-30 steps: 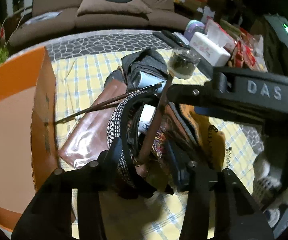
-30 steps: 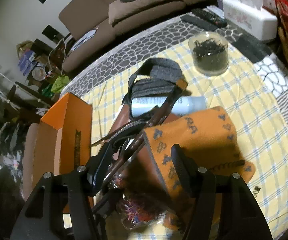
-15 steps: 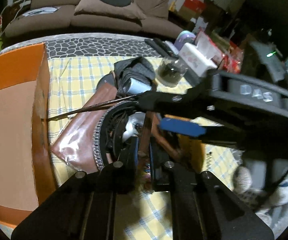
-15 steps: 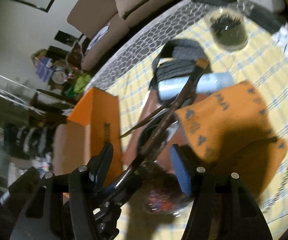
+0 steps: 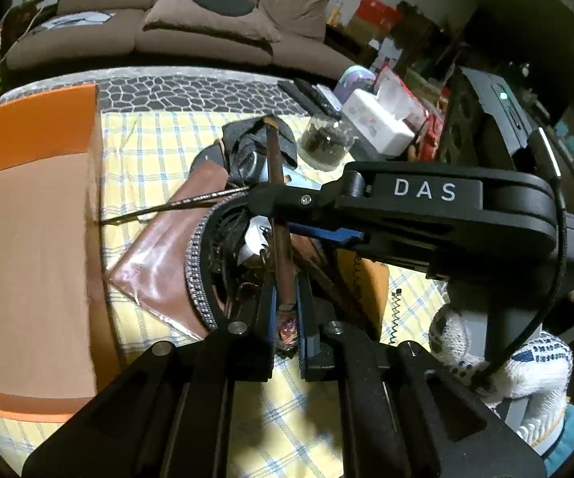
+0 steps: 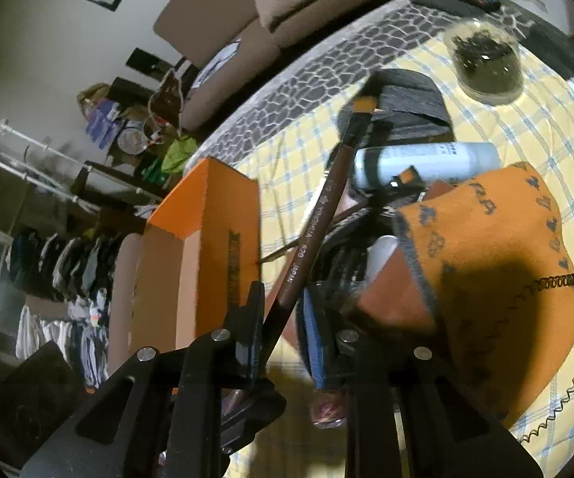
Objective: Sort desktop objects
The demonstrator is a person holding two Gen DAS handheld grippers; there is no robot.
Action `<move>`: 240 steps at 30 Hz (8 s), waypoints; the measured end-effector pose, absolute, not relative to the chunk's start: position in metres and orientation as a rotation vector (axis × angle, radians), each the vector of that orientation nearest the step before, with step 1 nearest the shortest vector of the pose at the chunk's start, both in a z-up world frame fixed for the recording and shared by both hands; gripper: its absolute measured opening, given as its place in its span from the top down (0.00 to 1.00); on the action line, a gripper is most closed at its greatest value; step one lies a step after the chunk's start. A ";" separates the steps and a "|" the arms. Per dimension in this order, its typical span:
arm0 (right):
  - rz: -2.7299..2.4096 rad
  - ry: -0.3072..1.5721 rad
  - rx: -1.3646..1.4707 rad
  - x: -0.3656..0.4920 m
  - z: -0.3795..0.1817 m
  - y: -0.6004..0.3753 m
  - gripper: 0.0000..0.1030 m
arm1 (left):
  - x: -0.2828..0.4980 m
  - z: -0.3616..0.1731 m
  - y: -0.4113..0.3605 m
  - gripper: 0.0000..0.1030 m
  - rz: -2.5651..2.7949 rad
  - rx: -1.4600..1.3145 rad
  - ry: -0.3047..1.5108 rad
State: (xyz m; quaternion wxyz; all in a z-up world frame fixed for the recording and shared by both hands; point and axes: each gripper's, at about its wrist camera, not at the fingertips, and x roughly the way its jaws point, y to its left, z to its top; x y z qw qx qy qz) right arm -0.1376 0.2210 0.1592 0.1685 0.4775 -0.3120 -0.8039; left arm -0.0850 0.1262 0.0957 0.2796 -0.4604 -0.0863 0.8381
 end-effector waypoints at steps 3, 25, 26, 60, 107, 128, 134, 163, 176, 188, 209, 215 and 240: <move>-2.276 -0.876 1.320 -0.137 0.166 0.214 0.81 | -0.082 0.102 0.116 0.92 2.266 -1.216 -0.229; -2.166 -0.661 1.312 -0.160 0.167 0.076 0.80 | -0.098 0.087 0.013 0.91 2.398 -1.313 -0.329; -2.171 -0.648 1.332 -0.161 0.163 0.073 0.80 | -0.102 0.083 0.010 0.91 2.393 -1.332 -0.337; -2.586 -0.689 1.285 -0.147 0.190 0.221 0.36 | -0.093 0.113 0.060 0.37 2.421 -1.169 -0.241; -2.313 -1.067 1.578 -0.118 0.107 0.334 0.57 | -0.098 0.041 0.164 0.77 2.245 -1.400 -0.165; -2.306 -1.227 1.138 -0.114 0.146 0.329 0.85 | -0.099 0.076 0.132 0.82 2.296 -1.270 -0.334; -2.226 -1.238 0.953 -0.116 0.176 0.315 0.87 | -0.098 0.106 0.097 0.82 2.345 -1.146 -0.451; -2.401 -0.698 1.196 -0.153 0.204 0.155 0.67 | -0.108 0.117 -0.074 0.82 2.469 -1.094 -0.717; -2.548 -0.270 1.370 -0.136 0.168 0.183 0.42 | -0.108 0.117 -0.069 0.82 2.466 -1.108 -0.683; -2.530 0.355 1.322 -0.130 0.134 0.097 0.42 | -0.108 0.113 -0.061 0.82 2.467 -1.124 -0.653; -2.499 0.614 1.378 -0.142 0.097 0.077 0.82 | -0.114 0.106 -0.080 0.82 2.457 -1.162 -0.692; -2.578 0.378 1.284 -0.140 0.136 0.102 0.85 | -0.113 0.107 -0.082 0.82 2.455 -1.157 -0.702; -2.649 -0.015 0.930 -0.111 0.252 0.105 0.92 | -0.108 0.107 -0.118 0.82 2.485 -1.141 -0.767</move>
